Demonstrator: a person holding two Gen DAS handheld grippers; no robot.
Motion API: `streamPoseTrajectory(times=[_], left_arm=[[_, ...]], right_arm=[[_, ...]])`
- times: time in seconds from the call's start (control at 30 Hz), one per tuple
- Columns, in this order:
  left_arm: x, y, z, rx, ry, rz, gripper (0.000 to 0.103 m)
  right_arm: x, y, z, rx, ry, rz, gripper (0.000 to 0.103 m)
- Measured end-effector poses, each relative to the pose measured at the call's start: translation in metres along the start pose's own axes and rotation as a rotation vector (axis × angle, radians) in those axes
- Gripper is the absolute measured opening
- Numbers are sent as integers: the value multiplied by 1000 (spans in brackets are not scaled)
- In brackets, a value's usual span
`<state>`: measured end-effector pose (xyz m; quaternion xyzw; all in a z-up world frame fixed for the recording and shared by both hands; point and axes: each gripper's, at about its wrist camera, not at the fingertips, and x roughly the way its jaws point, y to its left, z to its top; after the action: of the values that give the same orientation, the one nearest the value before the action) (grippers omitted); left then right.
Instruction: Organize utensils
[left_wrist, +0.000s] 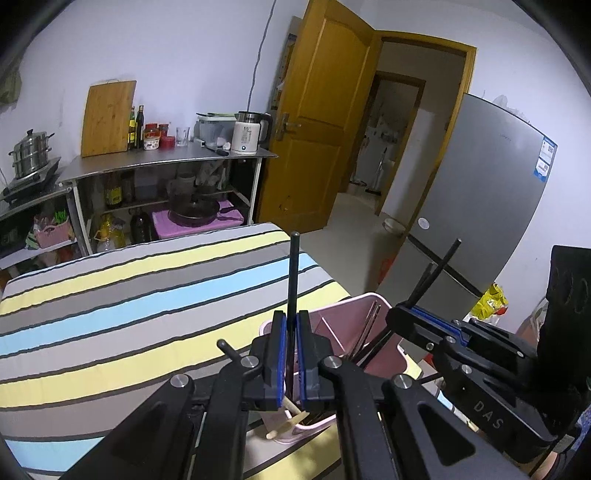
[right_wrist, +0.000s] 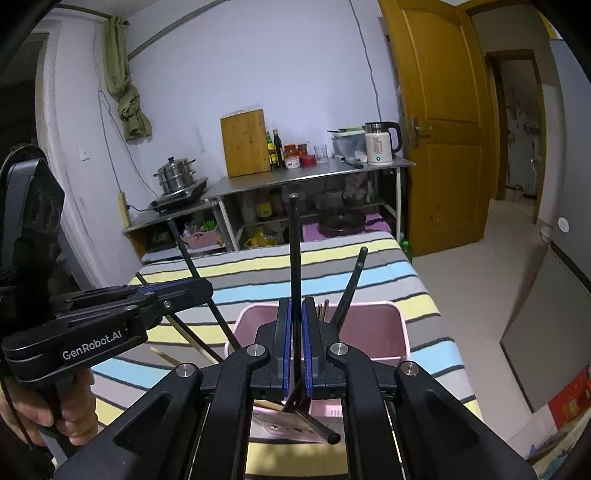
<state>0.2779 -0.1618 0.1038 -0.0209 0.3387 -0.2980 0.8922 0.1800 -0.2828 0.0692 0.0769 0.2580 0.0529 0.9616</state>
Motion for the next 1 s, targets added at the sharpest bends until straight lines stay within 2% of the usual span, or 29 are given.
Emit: streamPoseTrajectory(times=[0.07, 0.2, 0.53, 0.67, 0.8, 1.0], left_arm=[[-2, 1, -1, 0, -5, 2, 5], [-11, 1, -1, -3, -25, 4, 7], [-53, -2, -6, -5, -96, 18, 13], [-72, -7, -16, 7, -124, 27, 14], [-88, -11, -26, 21, -147, 36, 22], [-107, -19, -50, 32, -169, 46, 25]], right_arm=[[0, -1, -1, 3, 10, -2, 6], [-5, 0, 0, -3, 4, -12, 13], [-33, 1, 5, -2, -37, -26, 16], [-48, 1, 1, 9, -56, -18, 16], [-60, 6, -7, 9, -61, -8, 17], [-78, 11, -24, 10, -67, 8, 18]])
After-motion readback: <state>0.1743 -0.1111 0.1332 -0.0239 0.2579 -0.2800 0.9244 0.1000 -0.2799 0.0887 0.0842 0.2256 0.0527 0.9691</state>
